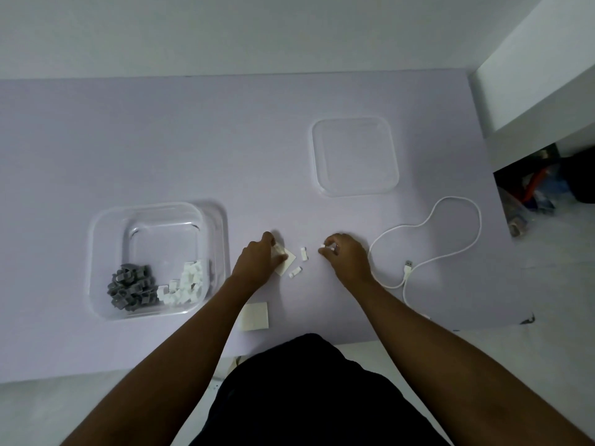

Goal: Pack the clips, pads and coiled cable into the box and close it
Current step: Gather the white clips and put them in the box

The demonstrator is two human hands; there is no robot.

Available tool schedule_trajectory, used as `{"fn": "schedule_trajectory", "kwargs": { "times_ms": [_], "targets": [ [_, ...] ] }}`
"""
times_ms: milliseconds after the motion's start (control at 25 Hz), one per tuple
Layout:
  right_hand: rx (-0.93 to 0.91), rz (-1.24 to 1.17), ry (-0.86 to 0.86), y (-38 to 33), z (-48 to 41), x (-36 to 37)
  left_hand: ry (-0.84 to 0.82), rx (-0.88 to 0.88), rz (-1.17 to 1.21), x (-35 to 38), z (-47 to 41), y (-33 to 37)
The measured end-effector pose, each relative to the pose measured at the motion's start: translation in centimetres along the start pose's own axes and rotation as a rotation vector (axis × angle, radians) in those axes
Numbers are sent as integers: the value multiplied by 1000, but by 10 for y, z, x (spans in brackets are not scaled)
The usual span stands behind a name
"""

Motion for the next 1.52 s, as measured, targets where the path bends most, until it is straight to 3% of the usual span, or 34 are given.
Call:
{"fn": "schedule_trajectory", "kwargs": {
  "times_ms": [80,200,280,400,480,600,680,800,880,1000,1120,1240,1320,1520],
  "targets": [
    [154,-189,-4,8,1,3,-55,-66,157,5,0,-6],
    [537,-956,-90,13,20,16,-220,-190,629,17,10,-7],
    [573,-1256,-174,0,30,16,-402,-273,953,29,23,-2],
    [550,-1229,-207,-7,36,15,-568,-266,1191,32,35,8],
    [525,-1012,-154,-4,29,13,-581,-243,1200,29,35,11],
    [227,-403,-38,-7,6,-1,-531,-250,1059,27,30,8],
    [-50,-87,-90,-27,1,13,-450,-164,796,17,31,3],
    [-214,123,-276,-41,6,33,-268,106,144,10,30,10],
    [-261,224,-366,-39,7,38,-203,114,54,11,31,10],
    [-283,270,-337,-37,8,37,-139,182,-151,19,33,19],
    [-110,51,-214,-23,7,29,-81,276,-355,31,37,33],
    [296,-536,45,11,15,17,-75,284,-473,41,36,35],
    [502,-852,126,19,30,20,-88,292,-518,45,38,36],
    [614,-1201,81,2,47,30,-76,321,-582,47,41,50]
  ]
}}
Point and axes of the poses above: each hand's wrist, its own z-axis away from the middle knuckle, its own x-axis out of the palm, y = z × x, the point moved 9 cm from there along -z, towards the middle knuckle, and after that the axes turned 2 degrees about -x, right-handed, at the moved point
